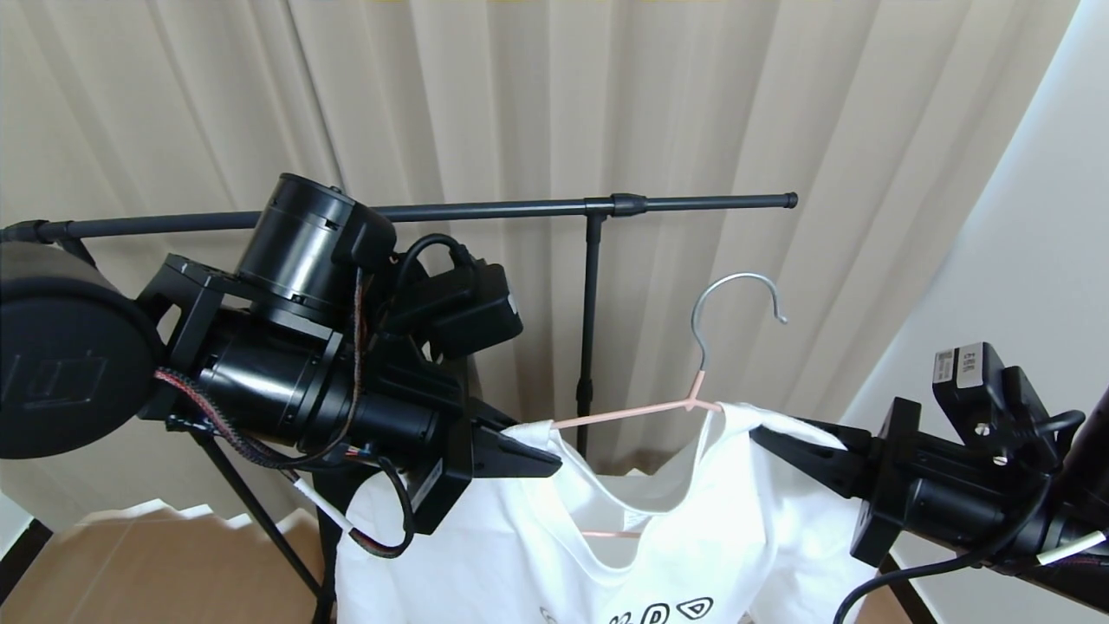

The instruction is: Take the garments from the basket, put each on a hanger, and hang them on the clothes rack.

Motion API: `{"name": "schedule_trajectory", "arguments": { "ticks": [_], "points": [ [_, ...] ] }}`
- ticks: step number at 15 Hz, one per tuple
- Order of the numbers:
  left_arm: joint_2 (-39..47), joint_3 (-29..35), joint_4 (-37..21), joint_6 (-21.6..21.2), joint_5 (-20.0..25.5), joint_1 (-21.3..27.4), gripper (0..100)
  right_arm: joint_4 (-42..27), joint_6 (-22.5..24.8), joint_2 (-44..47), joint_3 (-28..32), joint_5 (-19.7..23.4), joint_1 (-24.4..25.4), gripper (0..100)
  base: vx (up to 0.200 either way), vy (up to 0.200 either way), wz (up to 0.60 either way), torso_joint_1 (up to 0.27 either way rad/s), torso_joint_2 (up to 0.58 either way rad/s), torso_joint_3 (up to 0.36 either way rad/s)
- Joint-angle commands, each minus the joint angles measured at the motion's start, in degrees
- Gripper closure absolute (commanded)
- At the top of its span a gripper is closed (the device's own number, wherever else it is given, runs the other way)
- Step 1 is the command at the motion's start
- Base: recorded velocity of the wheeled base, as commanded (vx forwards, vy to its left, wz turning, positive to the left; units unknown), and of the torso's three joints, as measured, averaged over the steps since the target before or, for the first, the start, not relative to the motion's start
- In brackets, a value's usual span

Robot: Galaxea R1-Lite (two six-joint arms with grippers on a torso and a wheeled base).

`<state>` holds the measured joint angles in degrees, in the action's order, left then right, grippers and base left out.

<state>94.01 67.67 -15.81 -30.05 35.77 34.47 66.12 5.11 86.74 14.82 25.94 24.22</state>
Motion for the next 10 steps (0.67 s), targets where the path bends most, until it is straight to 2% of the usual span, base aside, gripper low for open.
{"name": "schedule_trajectory", "arguments": {
  "ticks": [1, 10],
  "points": [
    [-0.1, -0.3, 0.0, 0.0, -0.1, 0.0, 100, 0.1, -0.1, -0.2, 0.0, 0.1, 0.0, 100, 0.0, 0.0, 0.0, 0.0, 0.0, 0.0],
    [-1.0, -0.3, 0.3, 0.2, -0.2, -0.4, 100, -0.3, 0.1, -1.0, -0.3, -0.2, 0.0, 100, 0.0, 0.0, 0.0, 0.0, 0.0, 0.0]
  ]
}}
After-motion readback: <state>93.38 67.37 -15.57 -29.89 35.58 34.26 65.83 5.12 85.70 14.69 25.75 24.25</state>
